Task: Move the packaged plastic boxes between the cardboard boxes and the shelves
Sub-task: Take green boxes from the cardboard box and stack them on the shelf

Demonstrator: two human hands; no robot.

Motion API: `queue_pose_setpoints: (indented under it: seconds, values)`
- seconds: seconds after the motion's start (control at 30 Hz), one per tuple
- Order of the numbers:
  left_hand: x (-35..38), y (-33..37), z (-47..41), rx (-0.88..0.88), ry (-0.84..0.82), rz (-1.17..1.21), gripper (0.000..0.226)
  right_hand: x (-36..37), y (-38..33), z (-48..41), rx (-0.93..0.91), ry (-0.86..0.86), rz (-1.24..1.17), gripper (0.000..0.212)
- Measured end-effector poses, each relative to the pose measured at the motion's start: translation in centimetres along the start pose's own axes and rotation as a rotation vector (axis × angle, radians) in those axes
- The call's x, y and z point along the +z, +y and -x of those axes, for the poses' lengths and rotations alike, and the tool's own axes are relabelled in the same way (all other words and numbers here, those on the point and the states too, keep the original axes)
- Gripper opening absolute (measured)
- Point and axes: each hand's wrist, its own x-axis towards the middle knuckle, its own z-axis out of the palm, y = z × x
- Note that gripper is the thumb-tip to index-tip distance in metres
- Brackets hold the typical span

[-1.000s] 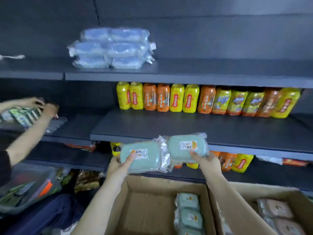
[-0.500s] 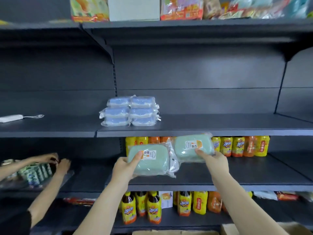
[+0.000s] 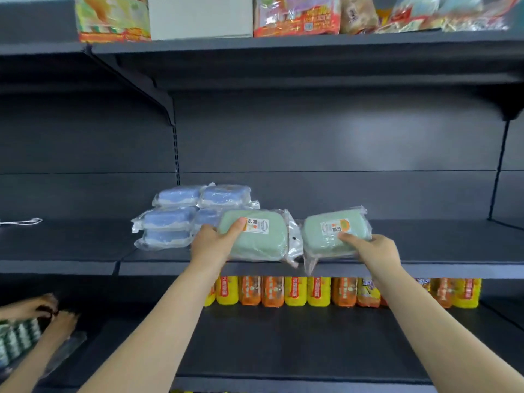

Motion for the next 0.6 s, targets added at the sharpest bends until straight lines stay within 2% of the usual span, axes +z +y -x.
queue_pose_setpoints:
  seconds: [0.07,0.17,0.27,0.4,0.6]
  values:
    - [3.1,0.8,-2.6,0.016,0.032,0.021,0.085,0.1,0.4,-3.9,0.001,0.001,0.039,0.045]
    - [8.4,1.2,-6.1,-0.001,0.047,-0.015,0.084,0.6,0.9,-9.5,0.031,-0.003,0.097,0.052]
    - [12.6,0.7,-9.2,-0.059,0.024,-0.024,0.095,1.0,1.5,-14.1,0.074,0.011,0.126,0.053]
    - [15.7,-1.0,-12.5,-0.071,0.067,-0.356,0.068,1.3,3.4,-18.1,0.126,-0.008,0.209,0.056]
    - [17.6,-3.4,-15.4,-0.022,0.010,-0.607,0.060,2.0,5.4,-20.9,0.080,-0.029,0.552,0.067]
